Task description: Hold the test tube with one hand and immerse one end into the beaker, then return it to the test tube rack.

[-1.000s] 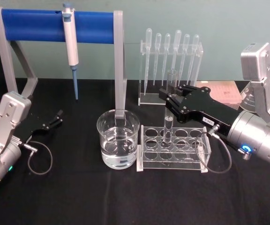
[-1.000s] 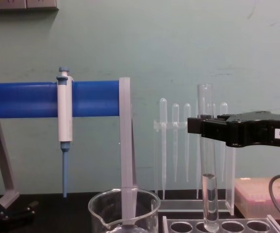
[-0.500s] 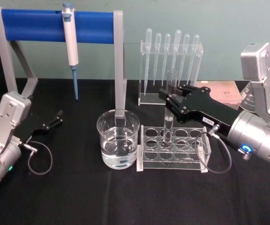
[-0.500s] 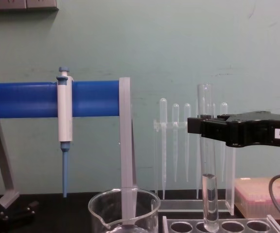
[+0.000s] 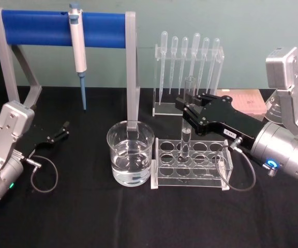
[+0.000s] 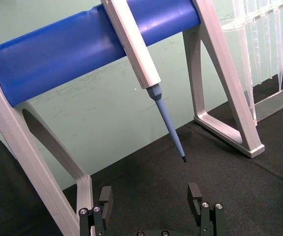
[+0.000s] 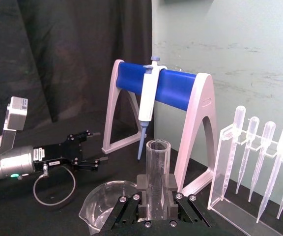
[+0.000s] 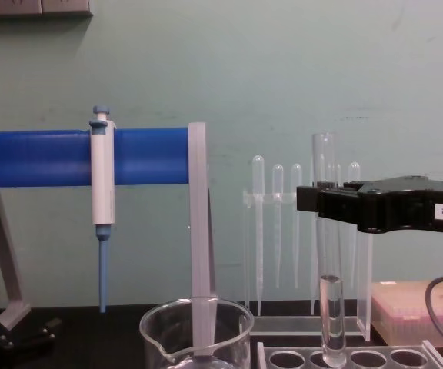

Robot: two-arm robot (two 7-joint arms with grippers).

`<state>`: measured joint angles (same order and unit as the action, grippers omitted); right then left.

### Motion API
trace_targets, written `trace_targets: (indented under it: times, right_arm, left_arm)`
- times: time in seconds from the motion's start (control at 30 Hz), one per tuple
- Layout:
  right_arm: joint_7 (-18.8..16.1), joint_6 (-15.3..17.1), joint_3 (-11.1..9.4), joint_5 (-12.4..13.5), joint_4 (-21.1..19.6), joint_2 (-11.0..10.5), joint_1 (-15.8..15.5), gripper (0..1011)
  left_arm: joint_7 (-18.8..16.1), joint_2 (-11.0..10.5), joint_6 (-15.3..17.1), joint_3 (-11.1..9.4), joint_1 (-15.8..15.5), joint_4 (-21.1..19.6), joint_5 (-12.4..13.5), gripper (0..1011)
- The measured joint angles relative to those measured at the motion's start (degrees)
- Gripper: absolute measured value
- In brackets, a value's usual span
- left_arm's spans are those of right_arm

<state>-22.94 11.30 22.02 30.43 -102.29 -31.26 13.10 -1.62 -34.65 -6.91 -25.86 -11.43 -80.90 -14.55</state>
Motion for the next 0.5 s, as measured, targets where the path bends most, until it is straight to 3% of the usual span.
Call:
trace_targets:
  times: [0.5]
  right_arm:
    - [0.0, 0.0, 0.0, 0.0, 0.0, 0.0, 0.0, 225]
  left_arm:
    - [0.0, 0.0, 0.0, 0.0, 0.0, 0.0, 0.0, 1000]
